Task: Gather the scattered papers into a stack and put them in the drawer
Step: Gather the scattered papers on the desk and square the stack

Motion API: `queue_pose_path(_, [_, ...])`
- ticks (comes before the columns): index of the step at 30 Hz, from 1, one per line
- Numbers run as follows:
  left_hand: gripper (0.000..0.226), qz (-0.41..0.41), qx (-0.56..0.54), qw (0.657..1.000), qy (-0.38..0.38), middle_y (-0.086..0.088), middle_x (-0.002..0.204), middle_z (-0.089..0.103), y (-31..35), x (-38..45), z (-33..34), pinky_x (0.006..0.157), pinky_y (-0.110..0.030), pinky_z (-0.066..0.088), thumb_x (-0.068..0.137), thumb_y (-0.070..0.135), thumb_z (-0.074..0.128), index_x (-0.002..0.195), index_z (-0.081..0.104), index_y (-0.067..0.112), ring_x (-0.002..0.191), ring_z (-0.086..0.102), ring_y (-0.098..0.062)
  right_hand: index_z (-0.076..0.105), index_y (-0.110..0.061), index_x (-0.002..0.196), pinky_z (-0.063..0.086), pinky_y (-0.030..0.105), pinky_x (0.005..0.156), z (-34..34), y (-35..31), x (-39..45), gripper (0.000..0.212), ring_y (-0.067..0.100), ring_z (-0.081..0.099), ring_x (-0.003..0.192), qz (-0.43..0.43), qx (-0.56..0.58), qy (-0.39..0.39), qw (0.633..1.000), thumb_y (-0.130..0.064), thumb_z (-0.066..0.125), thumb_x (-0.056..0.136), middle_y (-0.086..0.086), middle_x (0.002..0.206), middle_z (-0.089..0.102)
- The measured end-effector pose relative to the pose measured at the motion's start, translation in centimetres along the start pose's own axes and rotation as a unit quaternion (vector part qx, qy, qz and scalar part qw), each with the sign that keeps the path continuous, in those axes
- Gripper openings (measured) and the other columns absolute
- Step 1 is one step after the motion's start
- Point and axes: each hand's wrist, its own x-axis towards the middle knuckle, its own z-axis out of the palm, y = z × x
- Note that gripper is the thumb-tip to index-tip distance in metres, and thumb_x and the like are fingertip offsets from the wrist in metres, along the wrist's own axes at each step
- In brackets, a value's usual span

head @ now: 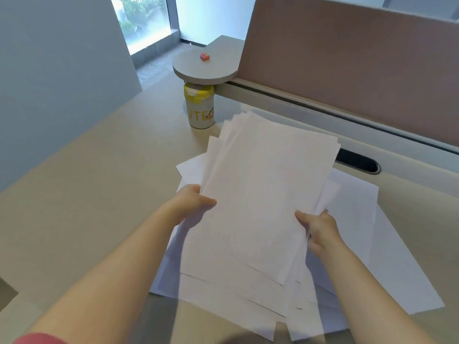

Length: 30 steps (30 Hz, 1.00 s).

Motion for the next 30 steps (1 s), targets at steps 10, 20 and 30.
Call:
queue_pose_path(10, [0.039, 0.092, 0.296, 0.947, 0.082, -0.011, 0.105, 0.044, 3.3, 9.7, -2.7, 0.074, -0.028, 0.034, 0.085, 0.022, 0.055, 0.055, 0.032, 0.014, 0.089, 0.043, -0.026, 0.049, 0.011, 0.119, 0.047, 0.044, 0.092, 6.3, 0.8, 4.1, 0.038, 0.03, 0.058, 0.081, 0.033, 0.016, 0.084, 0.996, 0.004, 0.057, 0.083, 0.015, 0.092, 0.061])
queue_pose_path(20, [0.005, 0.078, 0.242, 0.965, 0.067, -0.001, 0.078, 0.057, 3.6, 9.9, -3.6, 0.079, -0.032, 0.039, 0.08, 0.024, 0.054, 0.08, 0.056, 0.019, 0.094, 0.057, -0.03, 0.045, 0.008, 0.127, 0.045, 0.042, 0.099, 7.4, 0.0, 5.6, 0.047, 0.036, 0.055, 0.114, -0.008, -0.054, 0.132, 0.99, 0.002, 0.058, 0.083, 0.019, 0.125, 0.057])
queue_pose_path(30, [0.041, 0.054, 0.101, 0.992, -0.044, 0.005, 0.033, 0.037, 2.0, 6.0, 0.7, 0.051, -0.027, 0.026, 0.075, 0.006, 0.064, 0.052, 0.031, 0.015, 0.045, 0.032, -0.019, 0.03, -0.001, 0.141, 0.041, 0.03, 0.099, -0.2, -2.0, 3.8, 0.06, 0.029, 0.054, 0.118, 0.004, -0.086, 0.102, 0.991, -0.002, 0.055, 0.087, 0.018, 0.136, 0.05])
